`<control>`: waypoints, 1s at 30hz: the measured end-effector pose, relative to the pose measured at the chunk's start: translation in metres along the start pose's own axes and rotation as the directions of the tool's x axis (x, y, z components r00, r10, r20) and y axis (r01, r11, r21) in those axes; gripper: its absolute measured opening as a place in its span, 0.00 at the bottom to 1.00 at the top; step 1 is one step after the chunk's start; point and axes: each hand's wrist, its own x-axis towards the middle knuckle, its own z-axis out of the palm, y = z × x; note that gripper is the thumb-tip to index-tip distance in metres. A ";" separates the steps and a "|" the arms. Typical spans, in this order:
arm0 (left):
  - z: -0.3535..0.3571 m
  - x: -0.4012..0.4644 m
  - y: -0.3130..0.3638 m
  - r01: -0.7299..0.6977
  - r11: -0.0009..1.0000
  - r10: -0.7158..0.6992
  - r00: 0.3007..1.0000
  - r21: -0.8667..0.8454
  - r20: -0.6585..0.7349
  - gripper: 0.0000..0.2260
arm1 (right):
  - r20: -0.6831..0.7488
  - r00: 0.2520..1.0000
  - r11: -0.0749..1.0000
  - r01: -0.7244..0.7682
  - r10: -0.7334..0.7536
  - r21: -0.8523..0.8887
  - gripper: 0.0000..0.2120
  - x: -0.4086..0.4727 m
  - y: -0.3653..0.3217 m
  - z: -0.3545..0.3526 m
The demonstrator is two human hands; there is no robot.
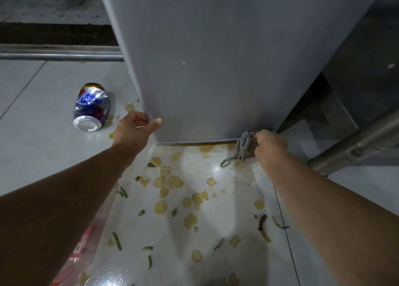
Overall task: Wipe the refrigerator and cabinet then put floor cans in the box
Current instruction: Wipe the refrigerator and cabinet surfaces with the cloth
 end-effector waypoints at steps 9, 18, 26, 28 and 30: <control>0.003 -0.004 0.002 0.006 1.000 -0.006 1.000 0.018 0.000 0.16 | -0.060 0.995 0.924 -0.055 0.084 0.379 0.20 0.002 0.005 0.004; 0.003 -0.002 0.002 0.000 1.000 0.000 1.000 0.029 0.003 0.15 | -0.357 0.917 0.912 -0.017 0.177 0.410 0.19 -0.002 0.009 0.009; 0.001 -0.002 0.002 -0.006 0.999 0.005 1.000 0.050 0.027 0.16 | -0.401 0.913 0.938 0.079 0.068 0.339 0.19 -0.009 0.010 0.012; 0.000 -0.001 0.002 -0.012 0.998 0.011 1.000 0.065 0.026 0.16 | -0.415 0.909 0.942 0.105 0.039 0.319 0.19 -0.009 0.012 0.011; 0.000 -0.001 0.002 -0.015 0.998 0.013 1.000 0.068 0.028 0.16 | -0.439 0.898 0.943 0.122 0.028 0.309 0.18 -0.008 0.014 0.008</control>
